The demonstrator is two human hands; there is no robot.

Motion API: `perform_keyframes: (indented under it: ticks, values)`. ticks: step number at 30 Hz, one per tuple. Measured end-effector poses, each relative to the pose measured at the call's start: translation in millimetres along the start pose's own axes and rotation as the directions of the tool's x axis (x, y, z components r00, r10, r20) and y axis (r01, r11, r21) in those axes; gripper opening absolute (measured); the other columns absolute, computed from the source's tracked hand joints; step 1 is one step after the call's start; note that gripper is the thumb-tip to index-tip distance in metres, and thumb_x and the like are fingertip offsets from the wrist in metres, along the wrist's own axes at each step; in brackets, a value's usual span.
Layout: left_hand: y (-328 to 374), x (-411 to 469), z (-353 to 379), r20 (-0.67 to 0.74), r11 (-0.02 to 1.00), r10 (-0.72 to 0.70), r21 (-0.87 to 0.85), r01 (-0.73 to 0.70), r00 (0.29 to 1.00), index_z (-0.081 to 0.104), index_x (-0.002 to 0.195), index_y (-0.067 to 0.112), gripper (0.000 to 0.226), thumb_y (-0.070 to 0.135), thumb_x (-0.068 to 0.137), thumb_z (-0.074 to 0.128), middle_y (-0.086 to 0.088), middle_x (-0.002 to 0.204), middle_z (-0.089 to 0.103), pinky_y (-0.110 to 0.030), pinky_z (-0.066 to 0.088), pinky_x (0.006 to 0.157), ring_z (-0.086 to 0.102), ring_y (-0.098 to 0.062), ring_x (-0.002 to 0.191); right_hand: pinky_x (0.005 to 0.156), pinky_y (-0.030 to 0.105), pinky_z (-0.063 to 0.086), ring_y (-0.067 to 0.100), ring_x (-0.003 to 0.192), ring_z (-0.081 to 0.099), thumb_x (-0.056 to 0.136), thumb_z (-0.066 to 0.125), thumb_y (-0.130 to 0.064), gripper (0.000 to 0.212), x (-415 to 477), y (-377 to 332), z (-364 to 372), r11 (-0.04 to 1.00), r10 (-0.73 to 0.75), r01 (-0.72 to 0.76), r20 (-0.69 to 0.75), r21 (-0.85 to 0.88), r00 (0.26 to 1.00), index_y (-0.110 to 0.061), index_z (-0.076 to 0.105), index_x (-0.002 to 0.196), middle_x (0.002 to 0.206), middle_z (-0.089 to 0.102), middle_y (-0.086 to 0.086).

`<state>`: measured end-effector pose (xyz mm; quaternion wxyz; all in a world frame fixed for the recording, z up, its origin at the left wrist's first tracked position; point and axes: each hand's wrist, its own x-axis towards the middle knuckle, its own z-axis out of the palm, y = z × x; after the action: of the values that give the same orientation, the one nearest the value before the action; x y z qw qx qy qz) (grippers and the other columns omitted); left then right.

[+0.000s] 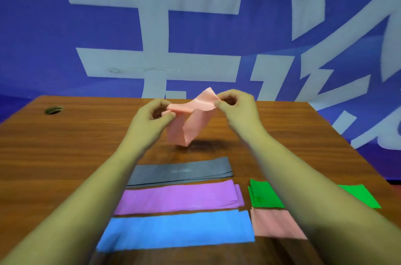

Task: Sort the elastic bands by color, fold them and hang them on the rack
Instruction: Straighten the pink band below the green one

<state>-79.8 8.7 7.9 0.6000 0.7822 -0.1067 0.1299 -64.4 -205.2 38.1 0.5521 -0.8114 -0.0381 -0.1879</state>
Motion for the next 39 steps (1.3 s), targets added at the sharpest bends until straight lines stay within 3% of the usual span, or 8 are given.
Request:
perform_keyframes:
  ticks: [3, 7, 11, 14, 18, 26, 33, 39]
  values:
    - [29, -30, 3, 0.007, 0.997, -0.008, -0.074, 0.009, 1.000, 0.067, 0.095, 0.019, 0.024, -0.002, 0.087, 0.059, 0.003, 0.095, 0.073, -0.025, 0.047, 0.082, 0.063, -0.008, 0.089, 0.061, 0.012, 0.043, 0.001, 0.064, 0.058, 0.082, 0.065, -0.003, 0.009, -28, -32, -23, 0.995, -0.003, 0.003, -0.002, 0.099, 1.000, -0.007, 0.072, 0.086, 0.075, 0.068, -0.003]
    - [65, -79, 16, 0.095, 0.974, 0.003, -0.225, 0.019, 0.995, 0.063, 0.102, 0.005, 0.026, -0.008, 0.082, 0.056, -0.006, 0.100, 0.073, -0.029, 0.049, 0.089, 0.066, -0.014, 0.096, 0.067, 0.037, 0.052, 0.015, 0.070, 0.060, 0.081, 0.062, -0.001, 0.013, -70, -63, -46, 0.978, -0.007, 0.005, 0.009, 0.208, 1.000, -0.010, 0.070, 0.080, 0.074, 0.066, 0.004]
    - [82, -120, 26, 0.243, 0.942, -0.016, -0.322, 0.096, 0.970, 0.059, 0.108, 0.008, 0.046, 0.007, 0.063, 0.054, -0.004, 0.094, 0.067, -0.029, 0.047, 0.081, 0.061, -0.015, 0.090, 0.060, 0.029, 0.050, 0.013, 0.067, 0.058, 0.083, 0.061, -0.001, 0.016, -114, -84, -63, 0.962, -0.016, 0.004, 0.042, 0.273, 0.999, -0.014, 0.068, 0.077, 0.069, 0.063, 0.000]
    - [89, -144, 32, 0.274, 0.902, -0.019, -0.411, 0.135, 0.962, 0.061, 0.110, 0.012, 0.042, 0.021, 0.070, 0.057, -0.010, 0.103, 0.062, -0.029, 0.044, 0.078, 0.056, -0.019, 0.092, 0.061, 0.028, 0.049, 0.008, 0.065, 0.056, 0.084, 0.064, -0.003, 0.010, -143, -93, -76, 0.968, -0.050, 0.030, 0.076, 0.248, 0.996, -0.010, 0.070, 0.081, 0.063, 0.062, -0.009]
    - [101, -167, 43, 0.191, 0.959, 0.034, -0.284, 0.022, 0.981, 0.068, 0.102, 0.019, 0.021, 0.033, 0.086, 0.067, -0.001, 0.091, 0.064, -0.026, 0.047, 0.076, 0.055, -0.012, 0.082, 0.063, 0.023, 0.048, 0.001, 0.065, 0.058, 0.084, 0.064, -0.001, 0.009, -168, -95, -91, 0.980, -0.077, 0.053, 0.122, 0.190, 0.990, -0.008, 0.071, 0.085, 0.066, 0.065, -0.013]
    - [115, -187, 73, 0.088, 0.957, 0.078, -0.286, -0.050, 0.993, 0.070, 0.093, 0.010, 0.006, 0.015, 0.091, 0.066, -0.006, 0.086, 0.068, -0.022, 0.046, 0.071, 0.058, -0.008, 0.081, 0.064, 0.036, 0.053, 0.017, 0.065, 0.059, 0.084, 0.065, -0.001, 0.011, -205, -85, -116, 0.966, -0.017, -0.012, 0.112, 0.259, 0.994, -0.008, 0.073, 0.087, 0.082, 0.068, 0.022]
    - [118, -192, 84, 0.141, 0.918, 0.106, -0.394, -0.043, 0.984, 0.061, 0.114, 0.013, 0.032, 0.019, 0.083, 0.067, -0.004, 0.103, 0.069, -0.025, 0.052, 0.080, 0.064, -0.013, 0.096, 0.072, 0.028, 0.052, 0.007, 0.077, 0.064, 0.086, 0.068, -0.002, 0.010, -211, -74, -127, 0.962, -0.048, 0.024, 0.081, 0.272, 0.996, -0.008, 0.075, 0.091, 0.084, 0.074, 0.001]
    - [129, -180, 82, 0.059, 0.946, 0.184, -0.281, -0.161, 0.981, 0.069, 0.092, 0.009, 0.024, 0.032, 0.088, 0.065, -0.017, 0.093, 0.061, -0.043, 0.046, 0.074, 0.055, -0.032, 0.083, 0.075, 0.023, 0.053, 0.009, 0.088, 0.069, 0.088, 0.066, -0.002, 0.017, -193, -99, -139, 0.965, -0.148, 0.112, 0.141, 0.236, 0.979, -0.011, 0.076, 0.098, 0.092, 0.075, -0.001]
